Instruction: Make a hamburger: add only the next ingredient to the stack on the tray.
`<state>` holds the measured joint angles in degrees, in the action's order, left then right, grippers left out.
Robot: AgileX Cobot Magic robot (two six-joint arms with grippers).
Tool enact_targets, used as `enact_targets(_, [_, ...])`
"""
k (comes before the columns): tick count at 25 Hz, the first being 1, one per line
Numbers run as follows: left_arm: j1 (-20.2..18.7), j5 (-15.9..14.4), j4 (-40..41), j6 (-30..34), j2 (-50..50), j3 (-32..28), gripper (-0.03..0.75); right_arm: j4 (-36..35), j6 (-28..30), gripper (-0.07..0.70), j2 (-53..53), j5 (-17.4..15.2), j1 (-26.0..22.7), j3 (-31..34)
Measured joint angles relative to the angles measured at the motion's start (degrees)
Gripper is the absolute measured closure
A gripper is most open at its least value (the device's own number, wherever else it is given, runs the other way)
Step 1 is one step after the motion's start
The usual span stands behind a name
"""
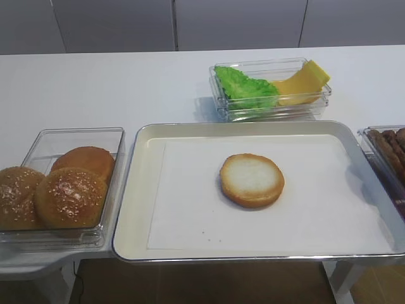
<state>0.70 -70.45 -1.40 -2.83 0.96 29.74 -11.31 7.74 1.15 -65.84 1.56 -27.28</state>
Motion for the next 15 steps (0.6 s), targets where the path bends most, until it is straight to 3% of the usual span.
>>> enact_targets(15, [0.00, 2.11, 1.40, 0.00, 0.00, -1.81, 0.414, 0.00, 0.00, 0.101, 0.00, 0.00, 0.00, 0.00])
